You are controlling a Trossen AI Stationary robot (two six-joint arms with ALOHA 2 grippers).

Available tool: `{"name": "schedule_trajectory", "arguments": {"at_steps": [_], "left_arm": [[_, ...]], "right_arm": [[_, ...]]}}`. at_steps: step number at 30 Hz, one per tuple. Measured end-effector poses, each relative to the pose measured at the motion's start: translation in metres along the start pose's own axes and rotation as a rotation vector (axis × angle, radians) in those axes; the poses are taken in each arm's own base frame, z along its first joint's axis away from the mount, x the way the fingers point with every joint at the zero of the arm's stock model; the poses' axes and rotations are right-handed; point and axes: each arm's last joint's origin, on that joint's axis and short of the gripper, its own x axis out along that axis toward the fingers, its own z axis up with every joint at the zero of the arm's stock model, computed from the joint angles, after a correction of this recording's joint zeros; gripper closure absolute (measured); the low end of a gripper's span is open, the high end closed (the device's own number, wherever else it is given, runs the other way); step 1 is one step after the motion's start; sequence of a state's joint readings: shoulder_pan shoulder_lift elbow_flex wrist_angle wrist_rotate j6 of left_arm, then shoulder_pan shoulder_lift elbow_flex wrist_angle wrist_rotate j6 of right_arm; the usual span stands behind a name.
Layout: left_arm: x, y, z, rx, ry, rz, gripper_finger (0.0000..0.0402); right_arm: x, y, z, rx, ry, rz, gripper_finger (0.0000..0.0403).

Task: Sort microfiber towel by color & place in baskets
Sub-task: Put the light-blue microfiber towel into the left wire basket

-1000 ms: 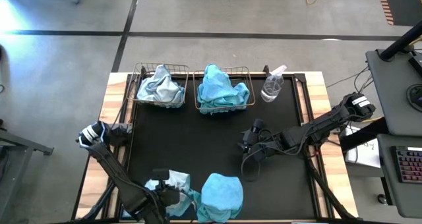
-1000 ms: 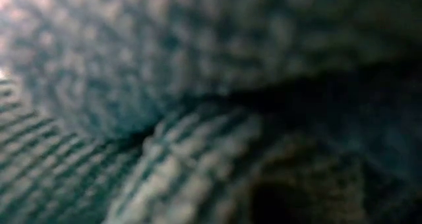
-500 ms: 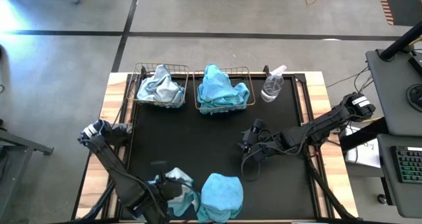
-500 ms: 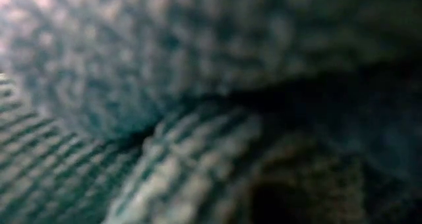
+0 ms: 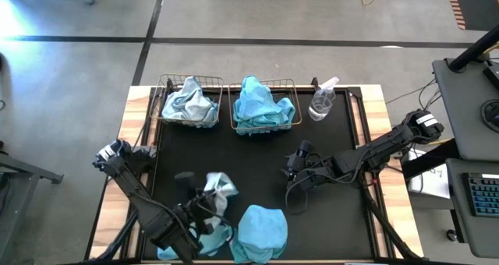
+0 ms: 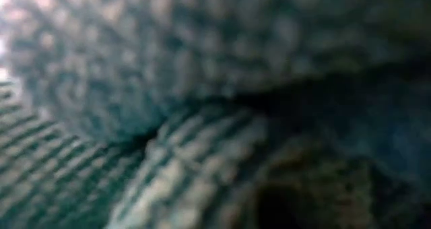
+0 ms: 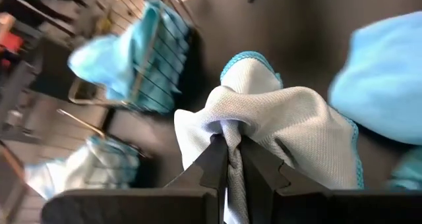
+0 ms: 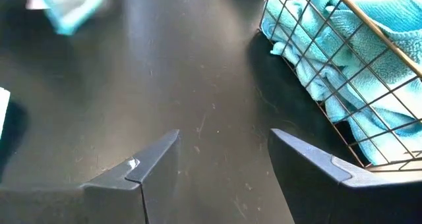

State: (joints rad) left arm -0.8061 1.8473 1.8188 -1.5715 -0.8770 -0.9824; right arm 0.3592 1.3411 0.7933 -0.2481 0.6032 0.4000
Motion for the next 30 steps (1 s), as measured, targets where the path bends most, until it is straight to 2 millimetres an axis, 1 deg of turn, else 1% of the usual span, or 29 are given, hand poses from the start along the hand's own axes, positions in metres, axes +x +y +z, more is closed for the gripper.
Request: {"name": "schedule_trajectory", "arguments": {"at_steps": [4,7,11,15,18,22,30], "left_arm": [[0.01,0.005,0.006,0.044,-0.027,0.055,0.0383],[0.017,0.013,0.013,0.057,-0.053,0.106,0.0383],[0.023,0.031,0.023,0.028,-0.1,0.178,0.0386],[0.029,0.053,0.033,0.04,-0.113,0.235,0.0393],[0.032,0.074,0.039,0.017,-0.117,0.274,0.0395],[0.036,0.107,0.045,-0.042,-0.108,0.32,0.0396],[0.038,0.182,0.049,-0.23,-0.083,0.419,0.0397]], "right_arm": [[0.0,0.0,0.0,0.0,0.0,0.0,0.0179],[0.0,0.0,0.0,0.0,0.0,0.0,0.0179],[0.0,0.0,-0.001,0.0,0.0,-0.001,0.0179],[0.003,0.001,-0.003,-0.007,0.009,-0.006,0.0179],[0.006,0.002,-0.006,-0.016,0.022,-0.011,0.0179],[0.014,0.006,-0.011,-0.031,0.041,-0.019,0.0179],[0.032,0.013,-0.024,-0.081,0.098,-0.043,0.0179]]}}
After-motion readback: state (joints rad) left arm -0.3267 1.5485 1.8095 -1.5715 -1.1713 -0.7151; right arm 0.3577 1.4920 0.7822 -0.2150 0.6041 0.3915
